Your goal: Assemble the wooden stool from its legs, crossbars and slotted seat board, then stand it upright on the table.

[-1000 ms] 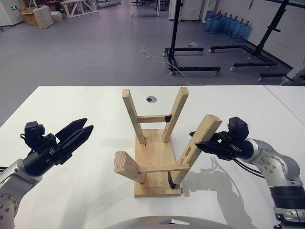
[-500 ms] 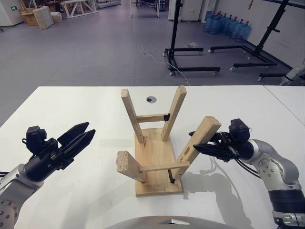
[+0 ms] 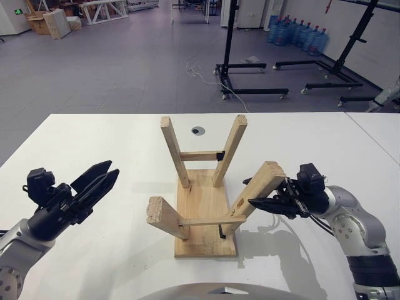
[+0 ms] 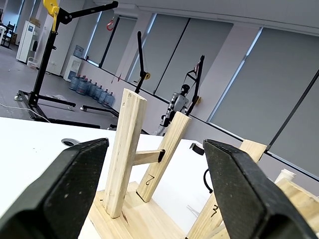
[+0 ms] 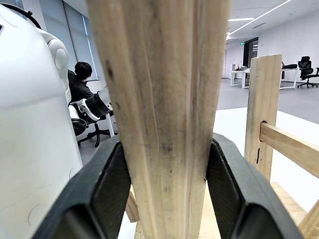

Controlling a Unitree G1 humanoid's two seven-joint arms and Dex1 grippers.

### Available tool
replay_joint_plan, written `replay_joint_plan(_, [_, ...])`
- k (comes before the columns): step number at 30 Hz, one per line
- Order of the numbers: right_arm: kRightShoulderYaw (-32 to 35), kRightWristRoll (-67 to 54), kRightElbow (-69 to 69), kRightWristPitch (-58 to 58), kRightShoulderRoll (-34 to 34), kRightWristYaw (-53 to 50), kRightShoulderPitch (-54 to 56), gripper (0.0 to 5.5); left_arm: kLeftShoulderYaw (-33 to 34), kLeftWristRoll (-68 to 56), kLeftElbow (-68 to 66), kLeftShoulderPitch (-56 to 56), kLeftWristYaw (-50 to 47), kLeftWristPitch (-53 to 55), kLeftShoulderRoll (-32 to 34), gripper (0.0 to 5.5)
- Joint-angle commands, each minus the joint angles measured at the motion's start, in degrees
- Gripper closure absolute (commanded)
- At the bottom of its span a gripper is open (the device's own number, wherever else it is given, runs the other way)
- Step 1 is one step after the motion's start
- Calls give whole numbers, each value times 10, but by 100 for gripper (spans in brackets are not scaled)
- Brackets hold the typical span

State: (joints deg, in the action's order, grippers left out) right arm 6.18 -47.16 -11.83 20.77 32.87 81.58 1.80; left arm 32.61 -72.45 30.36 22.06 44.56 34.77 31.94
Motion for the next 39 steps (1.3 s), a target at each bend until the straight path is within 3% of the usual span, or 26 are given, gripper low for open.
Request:
replay_joint_plan(1, [-4,16,9,-17,3,6,-2,345,-5,8,-5,1,4,-1,4,204])
replay_joint_plan(9, [22,-6,16,-28,-24,-15,-61,345,-7,15,-2,3,0,0,4,204])
replay_joint_plan(29, [31,-17,-28,-91,-41,20,-60,345,-23,29,13,15,-10,-23,-24,204])
replay_joint_plan(39, [1,23,-9,-147,-50,60,-73,345,-27,28,14,16,-13,-22,-19,204])
